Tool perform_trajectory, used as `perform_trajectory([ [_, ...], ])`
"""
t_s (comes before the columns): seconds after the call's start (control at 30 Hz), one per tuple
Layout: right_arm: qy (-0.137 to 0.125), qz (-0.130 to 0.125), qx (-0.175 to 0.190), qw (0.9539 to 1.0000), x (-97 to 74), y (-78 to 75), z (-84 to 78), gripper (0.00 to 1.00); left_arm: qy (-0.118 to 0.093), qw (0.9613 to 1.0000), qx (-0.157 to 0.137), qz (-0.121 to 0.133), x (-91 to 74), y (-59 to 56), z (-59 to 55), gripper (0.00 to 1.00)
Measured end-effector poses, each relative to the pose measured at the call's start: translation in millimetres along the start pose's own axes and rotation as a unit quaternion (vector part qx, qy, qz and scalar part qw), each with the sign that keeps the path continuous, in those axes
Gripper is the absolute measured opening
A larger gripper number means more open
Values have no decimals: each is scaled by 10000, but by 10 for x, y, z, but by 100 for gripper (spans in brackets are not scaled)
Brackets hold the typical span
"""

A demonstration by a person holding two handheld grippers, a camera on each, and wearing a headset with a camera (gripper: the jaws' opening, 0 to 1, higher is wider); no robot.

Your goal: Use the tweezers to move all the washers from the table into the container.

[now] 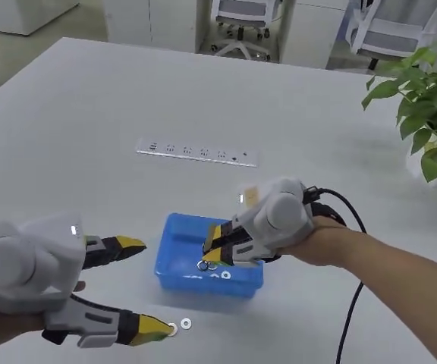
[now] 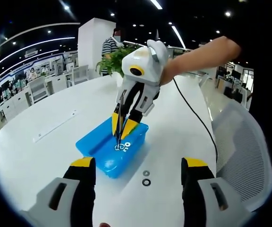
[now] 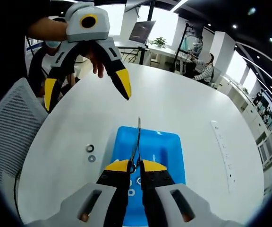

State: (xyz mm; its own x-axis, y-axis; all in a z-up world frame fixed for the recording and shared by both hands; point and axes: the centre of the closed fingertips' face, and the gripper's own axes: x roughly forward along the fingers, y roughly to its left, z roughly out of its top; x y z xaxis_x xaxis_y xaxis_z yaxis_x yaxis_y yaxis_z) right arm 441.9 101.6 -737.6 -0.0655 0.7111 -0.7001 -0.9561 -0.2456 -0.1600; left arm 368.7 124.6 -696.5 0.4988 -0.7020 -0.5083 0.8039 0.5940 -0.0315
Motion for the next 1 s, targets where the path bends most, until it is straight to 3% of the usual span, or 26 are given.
perform_trajectory([
  [0.57, 122, 131, -9, 9998, 155, -17, -158, 9, -80, 9999, 119, -45, 161, 153, 142, 68],
  [1.0, 162, 198, -3, 9997, 224, -11, -216, 9, -203, 9991, 359, -130, 361, 298, 354, 38],
])
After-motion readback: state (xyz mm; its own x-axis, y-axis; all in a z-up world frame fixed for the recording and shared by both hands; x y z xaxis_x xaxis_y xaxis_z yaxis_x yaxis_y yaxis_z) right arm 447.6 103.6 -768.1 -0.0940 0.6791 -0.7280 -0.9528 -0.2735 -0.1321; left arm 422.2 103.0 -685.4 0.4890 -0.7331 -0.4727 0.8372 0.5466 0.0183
